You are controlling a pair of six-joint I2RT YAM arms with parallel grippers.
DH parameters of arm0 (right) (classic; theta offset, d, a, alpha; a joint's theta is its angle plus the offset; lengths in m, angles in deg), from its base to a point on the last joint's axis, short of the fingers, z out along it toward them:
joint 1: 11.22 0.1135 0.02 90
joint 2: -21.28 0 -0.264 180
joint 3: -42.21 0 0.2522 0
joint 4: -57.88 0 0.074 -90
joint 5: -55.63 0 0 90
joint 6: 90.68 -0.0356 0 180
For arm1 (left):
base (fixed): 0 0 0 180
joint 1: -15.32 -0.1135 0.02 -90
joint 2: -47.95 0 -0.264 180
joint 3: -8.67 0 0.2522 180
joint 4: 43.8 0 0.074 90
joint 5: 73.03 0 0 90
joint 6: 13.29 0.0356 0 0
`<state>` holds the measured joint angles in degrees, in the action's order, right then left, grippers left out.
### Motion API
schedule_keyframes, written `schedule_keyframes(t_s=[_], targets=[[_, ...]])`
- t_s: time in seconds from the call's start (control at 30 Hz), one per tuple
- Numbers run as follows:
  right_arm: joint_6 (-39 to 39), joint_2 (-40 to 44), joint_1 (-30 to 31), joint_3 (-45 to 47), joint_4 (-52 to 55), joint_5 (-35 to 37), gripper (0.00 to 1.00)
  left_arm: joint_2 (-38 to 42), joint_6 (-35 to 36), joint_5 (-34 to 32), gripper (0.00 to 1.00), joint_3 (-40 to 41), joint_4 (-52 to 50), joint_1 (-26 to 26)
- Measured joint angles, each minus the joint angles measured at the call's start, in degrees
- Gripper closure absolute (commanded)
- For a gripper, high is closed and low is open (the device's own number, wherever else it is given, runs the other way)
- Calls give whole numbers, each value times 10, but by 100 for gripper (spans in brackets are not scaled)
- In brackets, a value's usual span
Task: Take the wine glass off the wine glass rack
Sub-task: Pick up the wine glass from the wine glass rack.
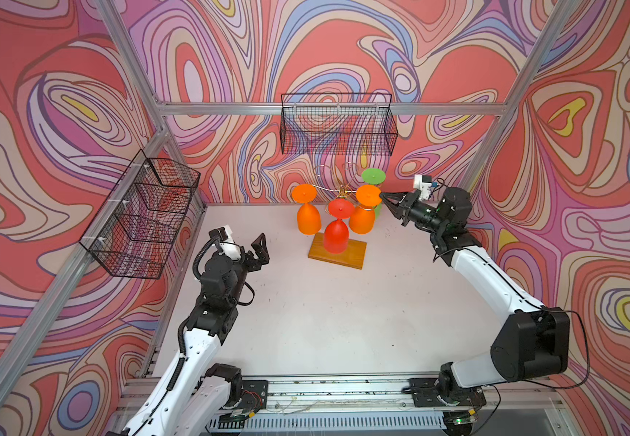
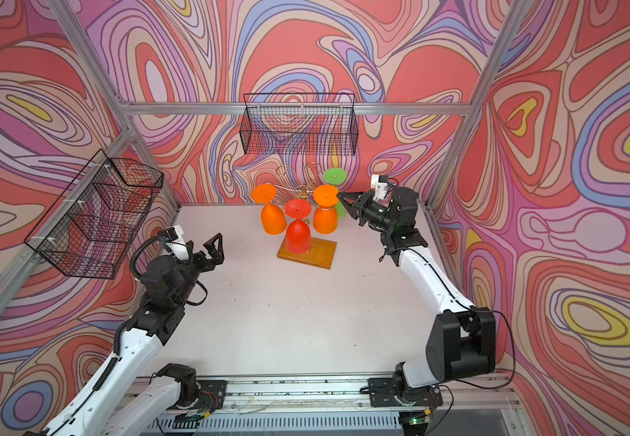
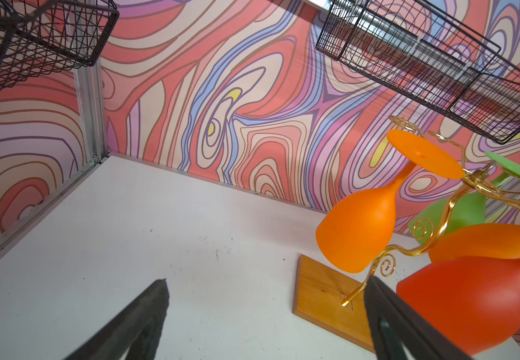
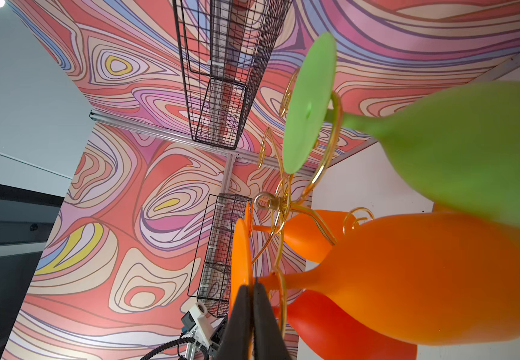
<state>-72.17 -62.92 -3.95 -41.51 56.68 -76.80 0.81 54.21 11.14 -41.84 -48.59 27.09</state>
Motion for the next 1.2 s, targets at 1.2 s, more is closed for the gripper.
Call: schedule_keyframes(t_s=[1.2], targets=[[4, 62, 6, 26, 34, -7, 100, 2, 0, -1, 3, 0, 0, 0]])
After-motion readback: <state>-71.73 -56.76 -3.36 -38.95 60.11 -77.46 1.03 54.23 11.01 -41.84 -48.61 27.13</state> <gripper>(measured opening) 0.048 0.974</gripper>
